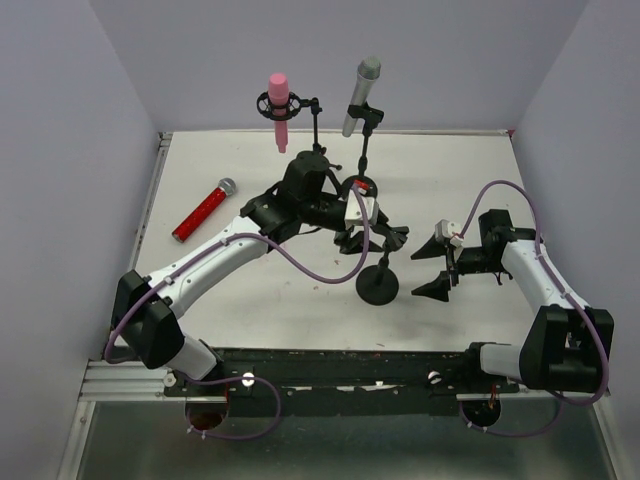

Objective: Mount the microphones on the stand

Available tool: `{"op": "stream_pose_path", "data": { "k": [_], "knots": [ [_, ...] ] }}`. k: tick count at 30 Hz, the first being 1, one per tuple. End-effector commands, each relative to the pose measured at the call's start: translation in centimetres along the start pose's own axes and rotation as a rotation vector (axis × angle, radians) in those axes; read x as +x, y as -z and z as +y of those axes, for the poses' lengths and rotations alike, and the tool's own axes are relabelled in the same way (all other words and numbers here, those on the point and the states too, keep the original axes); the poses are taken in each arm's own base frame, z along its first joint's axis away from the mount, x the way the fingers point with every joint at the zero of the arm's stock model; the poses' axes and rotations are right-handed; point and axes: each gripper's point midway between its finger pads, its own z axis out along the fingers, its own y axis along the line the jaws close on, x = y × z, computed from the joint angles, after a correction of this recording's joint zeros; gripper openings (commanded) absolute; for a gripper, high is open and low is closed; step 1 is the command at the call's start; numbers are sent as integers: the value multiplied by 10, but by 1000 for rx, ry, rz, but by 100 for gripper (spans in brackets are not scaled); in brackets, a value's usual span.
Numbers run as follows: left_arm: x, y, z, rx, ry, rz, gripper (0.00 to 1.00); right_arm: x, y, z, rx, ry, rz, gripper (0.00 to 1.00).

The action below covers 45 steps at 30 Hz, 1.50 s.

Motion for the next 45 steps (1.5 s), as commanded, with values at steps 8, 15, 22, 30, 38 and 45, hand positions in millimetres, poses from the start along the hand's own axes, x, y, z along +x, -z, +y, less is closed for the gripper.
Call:
{"op": "stream_pose_path", "data": {
  "k": [8,15,22,30,38,45],
  "knots": [
    [-4,-6,-10,38,41,-13,42,-4,3,-3,7,30,10,100],
    [-6,6,-5,-112,119,-13,5,-3,3,-3,6,26,13,100],
    [-14,33,6,-347,161,-69,3,-2,3,-4,5,8,7,100],
    [4,27,27,-396,250,10,5,-1,2,-4,4,0,13,100],
    [1,29,36,-424,289,11,17,-1,3,-5,7,0,16,100],
    [-25,45,36,-448,312,-72,73,-7,4,-8,11,2,14,100]
  ]
}}
